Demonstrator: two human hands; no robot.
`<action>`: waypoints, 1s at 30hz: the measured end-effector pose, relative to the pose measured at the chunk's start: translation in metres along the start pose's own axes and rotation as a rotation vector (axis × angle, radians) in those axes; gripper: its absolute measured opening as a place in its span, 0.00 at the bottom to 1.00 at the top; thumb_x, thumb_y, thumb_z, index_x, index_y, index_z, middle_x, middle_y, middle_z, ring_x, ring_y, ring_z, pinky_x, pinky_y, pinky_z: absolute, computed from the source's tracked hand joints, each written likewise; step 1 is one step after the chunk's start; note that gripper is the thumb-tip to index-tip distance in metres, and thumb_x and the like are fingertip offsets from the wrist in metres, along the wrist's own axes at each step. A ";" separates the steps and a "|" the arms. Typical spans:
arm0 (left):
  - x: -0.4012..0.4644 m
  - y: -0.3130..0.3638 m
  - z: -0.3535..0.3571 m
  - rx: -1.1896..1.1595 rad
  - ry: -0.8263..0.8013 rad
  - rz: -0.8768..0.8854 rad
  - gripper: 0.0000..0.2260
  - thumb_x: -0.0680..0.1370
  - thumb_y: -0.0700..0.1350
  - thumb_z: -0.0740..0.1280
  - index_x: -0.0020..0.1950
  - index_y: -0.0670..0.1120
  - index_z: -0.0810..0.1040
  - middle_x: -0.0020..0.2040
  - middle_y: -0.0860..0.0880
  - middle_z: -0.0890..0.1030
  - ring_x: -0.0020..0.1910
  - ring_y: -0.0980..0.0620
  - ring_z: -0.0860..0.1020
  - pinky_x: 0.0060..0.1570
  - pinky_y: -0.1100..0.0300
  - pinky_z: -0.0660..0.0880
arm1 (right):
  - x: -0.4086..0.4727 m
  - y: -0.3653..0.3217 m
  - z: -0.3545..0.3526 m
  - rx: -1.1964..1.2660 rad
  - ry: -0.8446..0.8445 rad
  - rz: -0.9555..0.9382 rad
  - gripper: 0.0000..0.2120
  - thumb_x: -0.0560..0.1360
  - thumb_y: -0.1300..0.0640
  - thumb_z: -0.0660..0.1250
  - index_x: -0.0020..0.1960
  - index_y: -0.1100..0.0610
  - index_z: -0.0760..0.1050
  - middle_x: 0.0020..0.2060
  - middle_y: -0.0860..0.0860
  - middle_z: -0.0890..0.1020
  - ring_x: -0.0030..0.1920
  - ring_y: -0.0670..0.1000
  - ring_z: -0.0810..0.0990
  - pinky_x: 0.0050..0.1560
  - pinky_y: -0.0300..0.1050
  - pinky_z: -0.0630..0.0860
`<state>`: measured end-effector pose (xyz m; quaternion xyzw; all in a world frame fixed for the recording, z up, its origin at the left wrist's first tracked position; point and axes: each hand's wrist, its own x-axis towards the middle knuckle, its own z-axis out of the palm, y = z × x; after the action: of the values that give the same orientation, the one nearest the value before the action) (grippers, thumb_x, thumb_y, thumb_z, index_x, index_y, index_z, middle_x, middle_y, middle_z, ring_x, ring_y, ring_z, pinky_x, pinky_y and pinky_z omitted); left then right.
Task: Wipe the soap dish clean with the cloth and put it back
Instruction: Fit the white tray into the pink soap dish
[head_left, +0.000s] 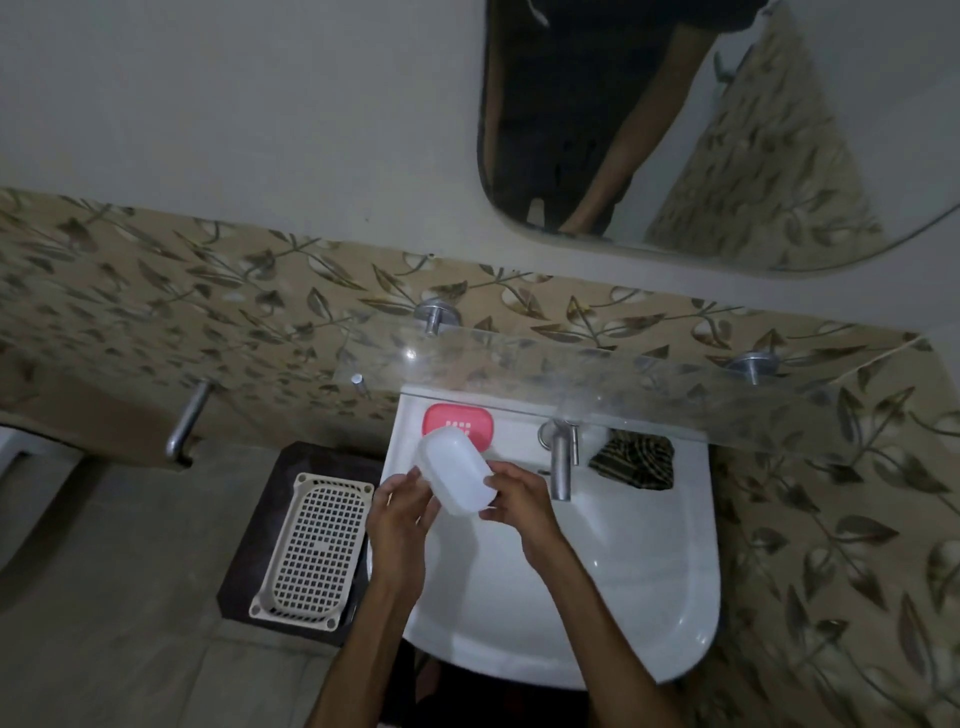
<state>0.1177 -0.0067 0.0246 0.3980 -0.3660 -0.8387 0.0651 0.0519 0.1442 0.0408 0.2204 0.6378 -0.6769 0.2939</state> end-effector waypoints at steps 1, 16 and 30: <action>0.008 -0.001 -0.005 -0.017 -0.039 -0.021 0.10 0.80 0.32 0.65 0.57 0.45 0.76 0.57 0.41 0.83 0.60 0.39 0.79 0.48 0.54 0.83 | 0.005 -0.003 0.000 0.007 -0.007 0.012 0.10 0.78 0.67 0.68 0.55 0.61 0.85 0.47 0.59 0.85 0.41 0.56 0.83 0.39 0.44 0.82; 0.047 0.006 -0.019 -0.027 -0.278 -0.204 0.42 0.62 0.33 0.78 0.75 0.43 0.72 0.67 0.39 0.79 0.66 0.36 0.77 0.62 0.45 0.79 | 0.068 -0.036 0.027 -1.024 0.162 -0.362 0.14 0.74 0.54 0.70 0.57 0.58 0.82 0.54 0.57 0.86 0.54 0.59 0.84 0.55 0.48 0.81; 0.048 0.022 -0.041 0.156 -0.216 -0.138 0.38 0.59 0.29 0.73 0.70 0.40 0.75 0.54 0.42 0.84 0.55 0.41 0.82 0.54 0.48 0.80 | 0.110 -0.024 0.040 -1.184 -0.022 -0.426 0.39 0.59 0.44 0.84 0.67 0.54 0.77 0.61 0.53 0.81 0.61 0.57 0.80 0.62 0.51 0.76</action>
<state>0.1110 -0.0651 -0.0072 0.3334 -0.4069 -0.8481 -0.0636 -0.0420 0.0916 -0.0121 -0.1185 0.9315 -0.2547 0.2313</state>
